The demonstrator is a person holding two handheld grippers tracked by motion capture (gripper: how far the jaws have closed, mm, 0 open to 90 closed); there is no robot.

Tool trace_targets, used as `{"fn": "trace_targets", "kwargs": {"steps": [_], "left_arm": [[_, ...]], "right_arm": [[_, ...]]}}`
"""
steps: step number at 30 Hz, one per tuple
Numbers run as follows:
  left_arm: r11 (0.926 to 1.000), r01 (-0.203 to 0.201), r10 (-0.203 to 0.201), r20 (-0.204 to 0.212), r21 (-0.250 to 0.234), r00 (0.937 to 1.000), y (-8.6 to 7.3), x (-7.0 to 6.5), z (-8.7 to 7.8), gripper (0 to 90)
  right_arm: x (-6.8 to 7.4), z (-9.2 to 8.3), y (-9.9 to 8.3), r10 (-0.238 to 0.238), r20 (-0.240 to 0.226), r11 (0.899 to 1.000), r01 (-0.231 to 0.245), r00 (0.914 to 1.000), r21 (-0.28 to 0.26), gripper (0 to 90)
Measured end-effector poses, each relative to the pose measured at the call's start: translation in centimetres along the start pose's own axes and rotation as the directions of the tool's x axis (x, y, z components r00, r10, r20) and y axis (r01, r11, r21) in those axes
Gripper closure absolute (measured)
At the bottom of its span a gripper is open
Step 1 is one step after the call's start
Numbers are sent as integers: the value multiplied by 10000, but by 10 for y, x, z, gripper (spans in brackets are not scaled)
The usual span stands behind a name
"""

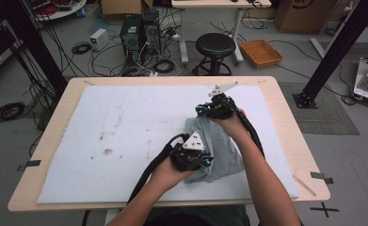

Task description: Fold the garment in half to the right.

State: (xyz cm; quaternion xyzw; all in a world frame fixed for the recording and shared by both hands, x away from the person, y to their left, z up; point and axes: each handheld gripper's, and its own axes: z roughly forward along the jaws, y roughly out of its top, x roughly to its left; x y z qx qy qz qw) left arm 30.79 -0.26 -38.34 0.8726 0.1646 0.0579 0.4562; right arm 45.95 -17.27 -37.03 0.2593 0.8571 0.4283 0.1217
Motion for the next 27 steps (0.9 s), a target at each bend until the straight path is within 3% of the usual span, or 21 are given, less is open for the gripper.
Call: {"fn": "trace_targets", "kwargs": {"steps": [3,9,13,24,27], "left_arm": [[9998,149,-147,267,-97,9995,5,2,10,829],[9999,128,-130,366,36,9992,10,4,28,829],[9992,399,-399,621,17,9973,10,7,40,829],[9979,619,-631,648,213,9959,6,8,67,826],[9980,507,-527,562,372,9970,5,9,72,821]], "right_arm": [[-4,-4,-4,85,82,10000,-85,9999,9,800],[-13,-9,-13,257,339,9995,-262,9991,147,799],[-19,-9,-21,320,513,9990,-336,9982,290,798],[-33,-5,-47,822,757,9944,-868,9937,600,792],[-35,-4,-51,862,842,9935,-920,9927,677,778]]}}
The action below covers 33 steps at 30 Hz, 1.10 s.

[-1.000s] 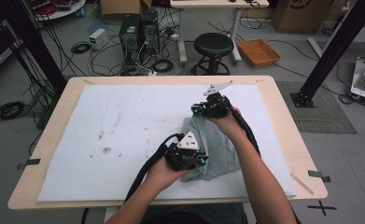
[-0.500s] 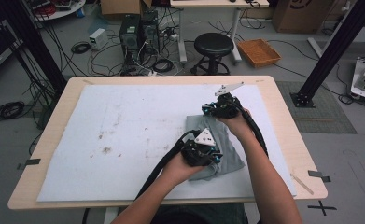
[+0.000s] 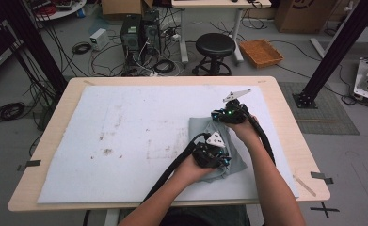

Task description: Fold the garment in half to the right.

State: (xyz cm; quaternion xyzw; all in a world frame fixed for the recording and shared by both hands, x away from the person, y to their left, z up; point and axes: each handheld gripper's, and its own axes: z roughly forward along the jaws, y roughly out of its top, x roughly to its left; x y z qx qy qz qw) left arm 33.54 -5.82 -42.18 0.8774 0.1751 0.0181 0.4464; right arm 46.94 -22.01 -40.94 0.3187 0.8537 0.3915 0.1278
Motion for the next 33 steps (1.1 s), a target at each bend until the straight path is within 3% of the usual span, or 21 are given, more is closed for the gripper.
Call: {"fn": "trace_targets", "kwargs": {"steps": [2,5,8,13,17,22,26,33], "left_arm": [[9999,117,-117,-102,-42,9999,-1,-1,2,790],[9995,227,-232,-223,-215,9995,-2,-2,1,625],[9994,81,-93,-373,-330,9993,-3,-2,-6,509],[9963,197,-247,-590,-833,9980,-6,-2,-24,404],[9949,247,-357,-1119,-983,9931,-9,-1,-40,402],[9936,201,-408,-1874,-1108,9814,-17,5,-61,391],[9920,423,-669,-2112,-1189,9752,-28,15,-78,387],[9857,774,-1151,-2617,-1500,9583,-49,28,-106,387]], "right_arm": [[-1,0,-2,32,117,10000,-33,9999,19,739],[-5,-3,-5,377,533,9993,-374,9979,-74,585],[-10,-9,-8,897,596,9955,-877,9942,-358,459],[-11,-21,-8,1088,875,9919,-1024,9902,-747,395],[-7,-28,-6,1035,932,9906,-942,9903,-991,383],[2,-32,0,721,1072,9908,-589,9916,-1216,382],[6,-36,4,597,1170,9893,-431,9913,-1395,382],[11,-40,7,498,1136,9892,-333,9923,-1427,382]]}}
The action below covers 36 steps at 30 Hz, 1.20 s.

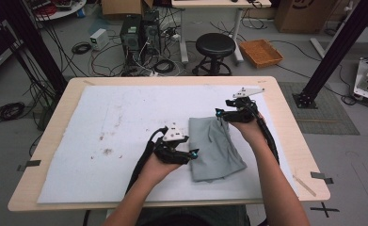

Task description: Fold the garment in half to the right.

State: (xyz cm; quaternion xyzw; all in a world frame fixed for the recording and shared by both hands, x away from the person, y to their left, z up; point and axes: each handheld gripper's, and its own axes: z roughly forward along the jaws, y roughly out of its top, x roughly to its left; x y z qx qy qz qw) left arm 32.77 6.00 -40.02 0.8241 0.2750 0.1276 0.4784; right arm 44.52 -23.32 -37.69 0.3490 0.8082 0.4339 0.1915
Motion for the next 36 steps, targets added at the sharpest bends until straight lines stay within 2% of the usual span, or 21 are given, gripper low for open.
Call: {"fn": "trace_targets", "kwargs": {"steps": [1,6,10,14,18,19,23,27,28,29,31,36], "left_arm": [[10000,0,0,0,0,10000,0,0,0,387],[9997,211,-215,-515,-75,9984,-14,15,-21,379],[9982,520,-543,-801,-305,9953,-26,26,-36,370],[9957,778,-828,-1068,-498,9908,-36,37,-49,369],[9902,1179,-1274,-1372,-750,9823,-48,48,-60,367],[9912,1160,-1246,-1514,-642,9806,-50,52,-63,367],[9913,1170,-1264,-1858,-609,9744,-55,56,-69,367],[9897,1311,-1397,-1928,-567,9712,-59,59,-70,367],[9901,1301,-1378,-1913,-521,9718,-59,59,-70,367],[9902,1299,-1374,-1908,-516,9720,-59,59,-69,367],[9911,1272,-1325,-1888,-401,9730,-60,60,-68,367],[9903,1330,-1384,-1877,-408,9724,-59,58,-66,367]], "right_arm": [[0,0,0,0,0,10000,0,10000,0,382],[9,1,2,-332,-24,9993,332,9994,161,382],[20,7,5,-638,-50,9976,639,9980,282,382],[25,11,7,-855,-93,9954,859,9963,427,382],[28,17,6,-911,-158,9931,920,9957,732,400],[28,18,5,-906,-234,9921,923,9956,853,403],[26,28,-2,-713,-324,9853,754,9969,1530,418],[15,34,-14,-475,126,9770,439,9988,2088,441],[7,33,-23,-79,96,9780,57,9999,2084,452],[7,33,-23,-79,96,9780,57,9999,2084,452],[-2,25,-33,178,93,9829,-192,9998,1832,463],[-13,16,-47,652,132,9835,-665,9978,1682,463]]}}
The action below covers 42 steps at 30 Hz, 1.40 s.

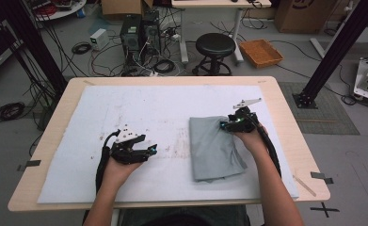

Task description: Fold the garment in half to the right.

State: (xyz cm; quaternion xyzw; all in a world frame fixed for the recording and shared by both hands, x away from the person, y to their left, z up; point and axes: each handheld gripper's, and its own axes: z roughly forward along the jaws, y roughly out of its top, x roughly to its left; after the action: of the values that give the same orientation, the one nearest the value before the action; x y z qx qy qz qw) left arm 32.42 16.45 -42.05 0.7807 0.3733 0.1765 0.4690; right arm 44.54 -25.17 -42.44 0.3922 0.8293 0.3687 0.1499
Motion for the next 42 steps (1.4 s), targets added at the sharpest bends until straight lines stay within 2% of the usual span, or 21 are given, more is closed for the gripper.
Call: {"fn": "trace_targets", "kwargs": {"steps": [4,8,10,11,13,18,23,24,25,26,27,28,29,31,34,38,40,42], "left_arm": [[10000,24,-24,-17,-25,10000,0,0,-1,367],[10000,31,-31,-27,-19,10000,0,0,0,367],[10000,54,-55,-30,-74,10000,0,0,0,367],[10000,12,-12,-35,-62,10000,0,1,-1,367],[10000,-2,2,-37,-52,10000,0,1,-2,367],[10000,20,-20,-30,-78,10000,0,1,-2,367],[10000,-24,24,-7,-60,10000,0,1,-3,367],[10000,-29,29,-7,-57,10000,0,1,-3,367],[10000,-18,18,-7,-77,10000,0,1,-3,367],[10000,-8,8,-5,-84,10000,0,2,-3,367],[10000,12,-12,-16,-87,10000,0,1,-3,367],[10000,27,-28,-23,-83,10000,0,1,-3,367],[10000,24,-24,-22,-69,10000,0,2,-3,367],[10000,20,-20,-13,-40,10000,-1,2,-2,367],[10000,18,-18,10,-38,10000,-1,1,-1,367],[10000,0,0,32,-45,10000,0,0,-1,367],[10000,-4,4,21,-46,10000,0,-1,-1,367],[10000,-24,24,60,-19,10000,0,-1,-1,367]], "right_arm": [[-13,-4,-14,557,-170,9984,-558,9983,-62,456],[-16,-7,-18,690,-120,9975,-692,9975,-127,455],[-12,-11,-12,404,126,9984,-398,9991,-396,457],[-12,-11,-12,404,126,9984,-398,9991,-396,457],[-5,-15,-4,186,212,9970,-170,9996,-758,460],[2,-11,7,-151,227,9978,166,9996,-641,460],[5,4,14,-328,84,9985,331,9994,-433,494],[5,7,14,-358,21,9990,358,9994,-279,531],[6,15,13,-604,-84,9981,605,9981,78,630],[6,18,12,-684,-102,9974,686,9976,227,680],[6,18,12,-684,-102,9974,686,9976,227,680],[6,18,12,-803,-166,9964,807,9966,243,780],[6,18,12,-803,-166,9964,807,9966,243,780],[7,16,15,-964,-261,9951,969,9950,182,821],[12,13,20,-1318,-178,9912,1320,9911,130,829],[26,9,29,-1895,102,9813,1898,9818,-336,829],[31,11,31,-2203,427,9745,2219,9745,-346,823],[30,13,30,-2153,468,9759,2167,9754,-263,805]]}}
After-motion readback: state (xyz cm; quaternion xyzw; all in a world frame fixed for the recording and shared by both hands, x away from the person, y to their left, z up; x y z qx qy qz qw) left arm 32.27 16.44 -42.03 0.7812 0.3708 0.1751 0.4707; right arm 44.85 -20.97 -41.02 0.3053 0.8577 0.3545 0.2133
